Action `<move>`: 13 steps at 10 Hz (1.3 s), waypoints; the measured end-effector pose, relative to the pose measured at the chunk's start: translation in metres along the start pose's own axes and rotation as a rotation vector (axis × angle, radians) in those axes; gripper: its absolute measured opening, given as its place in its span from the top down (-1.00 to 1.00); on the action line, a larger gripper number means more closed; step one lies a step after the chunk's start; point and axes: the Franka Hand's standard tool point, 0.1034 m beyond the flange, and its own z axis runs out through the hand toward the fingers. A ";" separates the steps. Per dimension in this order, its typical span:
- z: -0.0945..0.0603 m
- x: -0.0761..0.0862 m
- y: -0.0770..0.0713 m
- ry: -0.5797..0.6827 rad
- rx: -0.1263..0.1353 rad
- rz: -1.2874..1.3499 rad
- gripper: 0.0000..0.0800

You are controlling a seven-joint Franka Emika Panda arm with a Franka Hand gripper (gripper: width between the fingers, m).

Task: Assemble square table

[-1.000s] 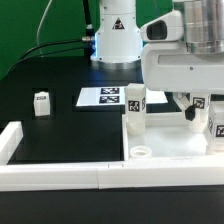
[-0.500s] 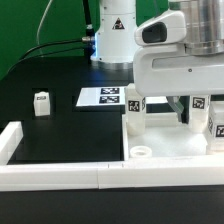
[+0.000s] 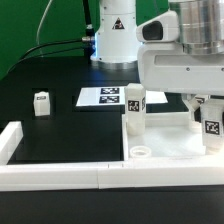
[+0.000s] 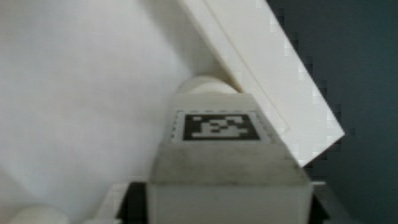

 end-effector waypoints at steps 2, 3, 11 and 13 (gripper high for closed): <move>0.001 -0.004 -0.001 0.020 0.001 0.236 0.29; 0.001 -0.007 -0.001 0.014 0.011 0.479 0.29; 0.003 -0.009 -0.005 -0.005 0.064 0.235 -0.55; 0.004 -0.011 -0.006 -0.002 0.063 0.067 -0.60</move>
Offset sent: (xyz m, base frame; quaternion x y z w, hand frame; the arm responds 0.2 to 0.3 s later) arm -0.0252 0.0032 -0.0035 -0.0067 -0.0295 0.5615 0.8269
